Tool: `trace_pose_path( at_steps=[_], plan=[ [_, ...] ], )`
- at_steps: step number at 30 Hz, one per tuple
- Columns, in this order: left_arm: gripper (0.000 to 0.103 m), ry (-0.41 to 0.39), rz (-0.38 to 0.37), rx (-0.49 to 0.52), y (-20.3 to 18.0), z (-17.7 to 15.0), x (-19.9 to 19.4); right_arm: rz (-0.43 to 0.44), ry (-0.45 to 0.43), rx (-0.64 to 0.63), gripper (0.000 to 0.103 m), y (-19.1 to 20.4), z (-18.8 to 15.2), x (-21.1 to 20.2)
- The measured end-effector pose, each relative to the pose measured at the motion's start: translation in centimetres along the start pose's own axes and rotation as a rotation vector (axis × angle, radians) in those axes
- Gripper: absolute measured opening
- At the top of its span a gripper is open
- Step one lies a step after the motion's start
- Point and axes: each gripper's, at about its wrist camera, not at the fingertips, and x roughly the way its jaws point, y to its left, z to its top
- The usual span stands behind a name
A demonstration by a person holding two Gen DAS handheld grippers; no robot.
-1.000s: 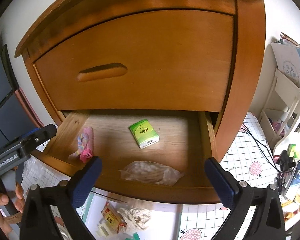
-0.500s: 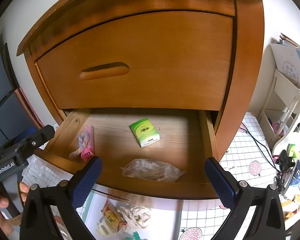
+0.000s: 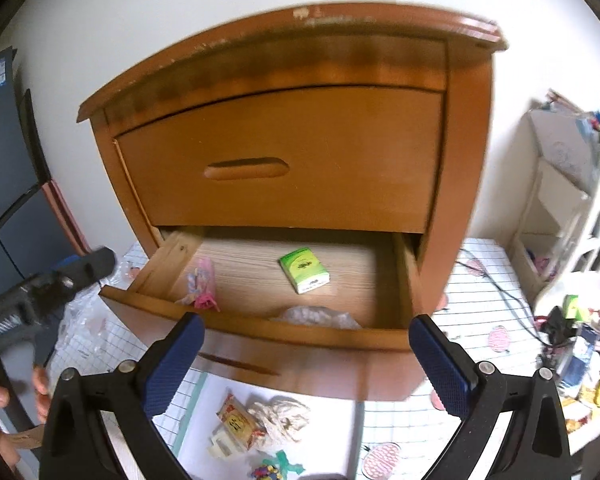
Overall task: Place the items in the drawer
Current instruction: 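Withdraw both tools from the drawer back over the tray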
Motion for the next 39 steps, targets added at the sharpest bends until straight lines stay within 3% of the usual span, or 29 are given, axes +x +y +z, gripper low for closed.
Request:
trace_pose_path(
  at_steps=[5, 10, 16, 23, 33, 39],
  plan=[
    [0.103, -0.005, 0.001, -0.010, 0.2, -2.0, -1.6, 0.004, -0.012, 0.014, 0.103, 0.2, -2.3, -2.1],
    [0.103, 0.041, 0.031, -0.016, 1.2, -5.4, -1.1, 0.026, 0.039, 0.053, 0.103, 0.2, -6.0, -1.7],
    [0.103, 0.216, 0.027, -0.117, 3.7, -11.0, 2.9, 0.046, 0.172, 0.124, 0.103, -0.7, -11.3, 2.2],
    [0.103, 0.369, 0.069, -0.138, 4.8, -16.7, 7.1, 0.036, 0.325, 0.190, 0.103, -1.8, -16.8, 6.5],
    [0.103, 0.527, 0.098, -0.202, 7.0, -22.6, 10.9, 0.024, 0.495, 0.266, 0.103, -3.0, -22.3, 11.1],
    [0.103, 0.551, 0.099, -0.198, 7.2, -24.0, 11.8, 0.031, 0.553, 0.313, 0.098, -3.6, -23.8, 12.2]
  ],
)
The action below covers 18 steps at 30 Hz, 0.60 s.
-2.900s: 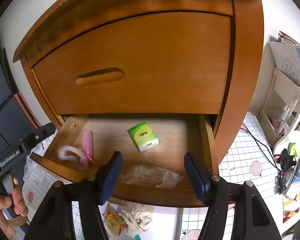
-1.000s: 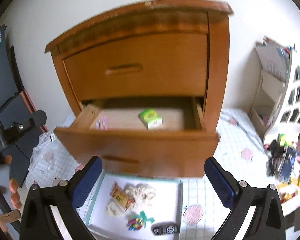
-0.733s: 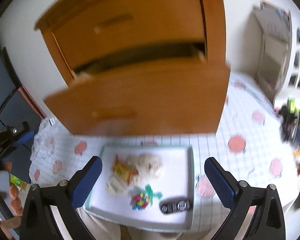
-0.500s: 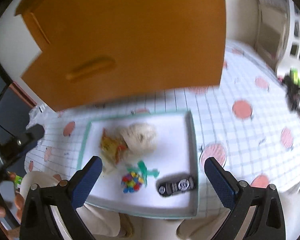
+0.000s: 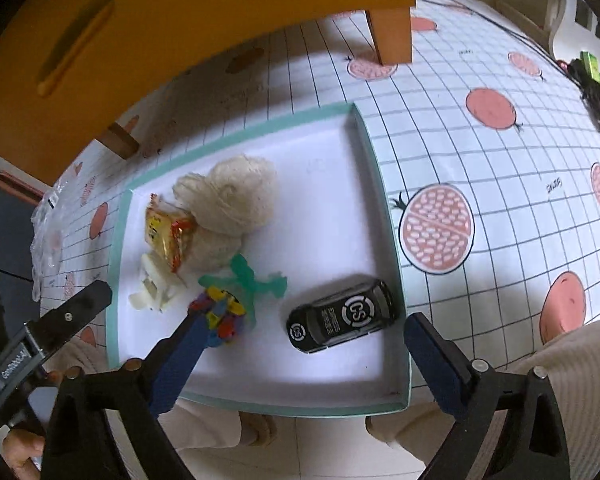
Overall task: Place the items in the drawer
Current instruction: 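Withdraw both tools from the drawer back over the tray, then grasp the colourful toy blocks with the left tool while the right tool grasps the black toy car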
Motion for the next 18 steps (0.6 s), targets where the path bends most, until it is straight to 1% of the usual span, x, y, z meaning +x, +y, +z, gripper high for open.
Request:
trace_pose_path(
  at_steps=[4, 8, 11, 15, 18],
  plan=[
    [0.103, 0.007, -0.008, -0.013, 0.5, -0.1, 0.5, 0.012, 0.037, 0.030, 0.095, -0.4, -0.4, 0.8],
    [0.103, 0.008, -0.020, -0.022, 0.6, 0.1, 0.7, 0.005, 0.061, 0.046, 0.090, -0.9, -0.6, 1.4],
    [0.103, 0.008, -0.022, -0.007, 0.4, 0.1, 0.9, 0.019, 0.075, 0.063, 0.089, -1.3, -0.8, 1.9],
    [0.103, 0.010, -0.024, 0.032, -0.2, 0.1, 1.1, 0.029, 0.059, 0.049, 0.089, -1.1, -0.6, 2.1],
    [0.103, 0.004, -0.032, 0.041, -0.5, -0.1, 1.0, 0.029, 0.040, 0.027, 0.088, -0.7, -0.4, 2.3]
  ],
)
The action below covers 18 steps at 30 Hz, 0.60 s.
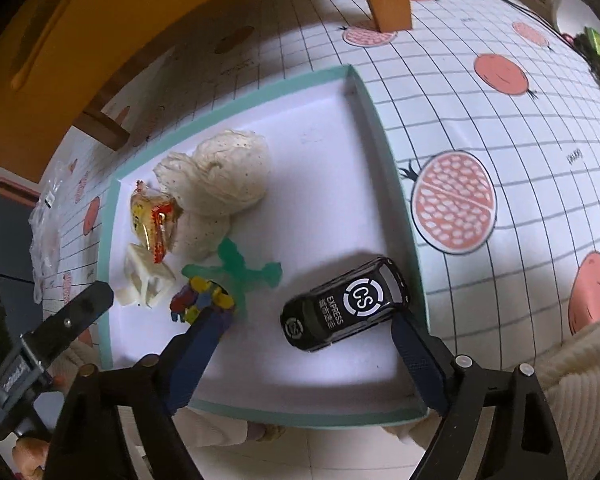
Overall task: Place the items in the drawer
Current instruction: 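Grasp the colourful toy blocks with the left tool while the right tool grasps the black toy car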
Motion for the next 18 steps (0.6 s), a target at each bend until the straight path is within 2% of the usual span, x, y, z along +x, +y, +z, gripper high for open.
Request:
trace_pose_path(
  at_steps=[2, 7, 13, 16, 18],
  plan=[
    [0.103, -0.003, -0.002, 0.004, -0.2, -0.1, -0.1, 0.021, -0.003, -0.014, 0.084, 0.2, 0.1, 0.2],
    [0.103, 0.002, -0.010, 0.036, -1.0, -0.4, -0.1, 0.047, -0.028, -0.018, 0.082, 0.4, 0.3, 0.5],
    [0.103, 0.001, -0.013, 0.120, -2.8, -0.9, -0.4, -0.004, -0.064, -0.028, 0.074, 0.3, 1.3, 0.8],
    [0.103, -0.004, -0.011, 0.165, -3.8, -1.3, -0.5, -0.016, -0.068, -0.020, 0.063, 0.1, 1.6, 1.2],
    [0.103, 0.004, -0.010, 0.191, -4.5, -1.6, -0.3, -0.012, -0.050, -0.009, 0.061, -0.3, 1.6, 1.5]
  ],
)
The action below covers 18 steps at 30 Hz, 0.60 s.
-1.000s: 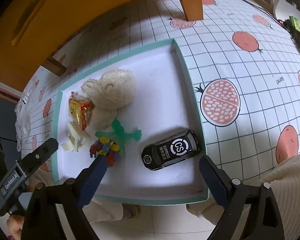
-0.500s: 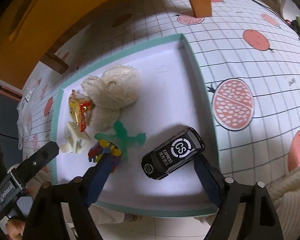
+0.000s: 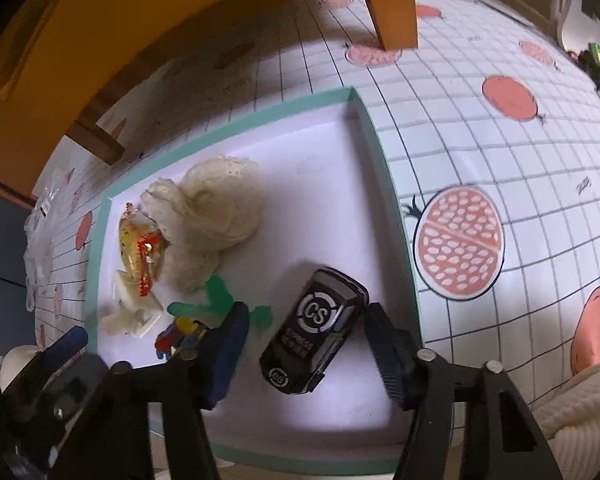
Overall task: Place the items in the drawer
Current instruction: 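Grasp the colourful toy blocks with the left tool while the right tool grasps the black toy car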
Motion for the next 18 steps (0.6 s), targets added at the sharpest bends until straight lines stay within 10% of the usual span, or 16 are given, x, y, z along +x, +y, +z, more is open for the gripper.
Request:
trace_pose_path(
  at_steps=[9, 18],
  plan=[
    [0.102, 0.044, 0.025, 0.111, -2.9, -0.7, 1.5, 0.032, 0.001, 0.025, 0.041, -0.4, -0.2, -0.1],
    [0.074, 0.092, 0.031, 0.175, -3.8, -0.9, 3.6, 0.048, 0.009, 0.035, 0.041, -0.8, -0.5, -0.4]
  ],
)
